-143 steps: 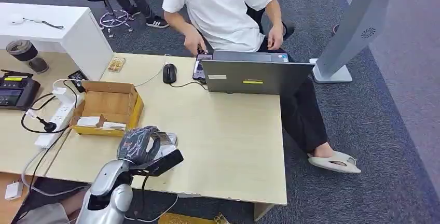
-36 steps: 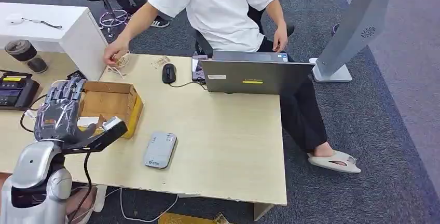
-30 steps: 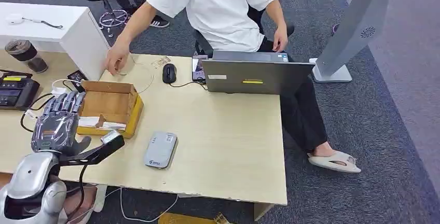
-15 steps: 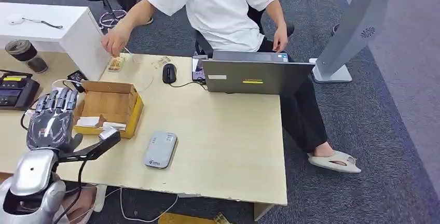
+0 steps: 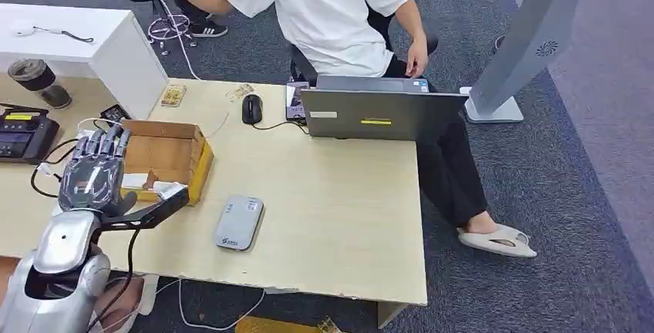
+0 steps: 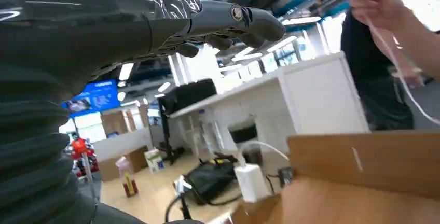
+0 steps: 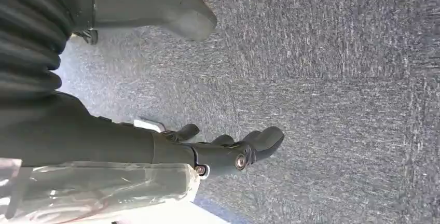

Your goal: Pass the card to the sensor for recognition and then transmit it.

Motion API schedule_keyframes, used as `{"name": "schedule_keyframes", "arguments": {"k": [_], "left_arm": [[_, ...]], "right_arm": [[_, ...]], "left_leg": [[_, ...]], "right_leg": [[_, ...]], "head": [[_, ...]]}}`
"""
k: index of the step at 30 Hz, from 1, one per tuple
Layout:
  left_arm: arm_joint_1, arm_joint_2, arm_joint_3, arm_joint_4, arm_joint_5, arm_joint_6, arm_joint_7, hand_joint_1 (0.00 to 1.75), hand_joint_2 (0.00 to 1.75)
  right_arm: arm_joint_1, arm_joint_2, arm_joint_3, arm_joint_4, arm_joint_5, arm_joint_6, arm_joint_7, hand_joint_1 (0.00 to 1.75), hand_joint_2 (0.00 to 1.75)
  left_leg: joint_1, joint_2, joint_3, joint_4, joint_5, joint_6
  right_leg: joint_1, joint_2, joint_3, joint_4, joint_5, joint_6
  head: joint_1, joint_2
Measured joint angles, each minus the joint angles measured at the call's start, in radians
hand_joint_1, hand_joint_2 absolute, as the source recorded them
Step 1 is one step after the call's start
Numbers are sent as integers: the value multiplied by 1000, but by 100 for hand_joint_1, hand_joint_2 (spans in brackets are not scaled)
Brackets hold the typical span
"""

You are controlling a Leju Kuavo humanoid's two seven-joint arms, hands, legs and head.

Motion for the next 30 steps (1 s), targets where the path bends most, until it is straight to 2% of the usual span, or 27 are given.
{"name": "schedule_keyframes", "arguments": {"k": [3,6,10,16,30], "left_arm": [[0,-48,33,16,0,-45,-65,0,175],[0,-88,81,31,0,-61,-106,0,175],[1,-123,126,48,0,-72,-136,0,175],[0,-143,145,59,0,-82,-130,0,175],[-1,-149,145,78,0,-79,-129,0,175]], "right_arm": [[0,3,0,-2,2,-6,18,0,175],[0,7,0,-8,3,-6,20,0,175],[0,9,0,-10,20,-6,21,0,175],[0,9,0,-14,21,-8,20,0,175],[0,9,0,-16,34,-9,20,0,175]], "left_leg": [[0,0,0,0,0,0],[0,0,0,0,0,0],[0,0,0,0,0,0],[0,0,0,0,0,0],[0,0,0,0,0,0]], "right_leg": [[0,0,0,0,0,0],[0,0,0,0,0,0],[0,0,0,0,0,0],[0,0,0,0,0,0],[0,0,0,0,0,0]], "head": [[0,0],[0,0],[0,0],[0,0],[0,0]]}}
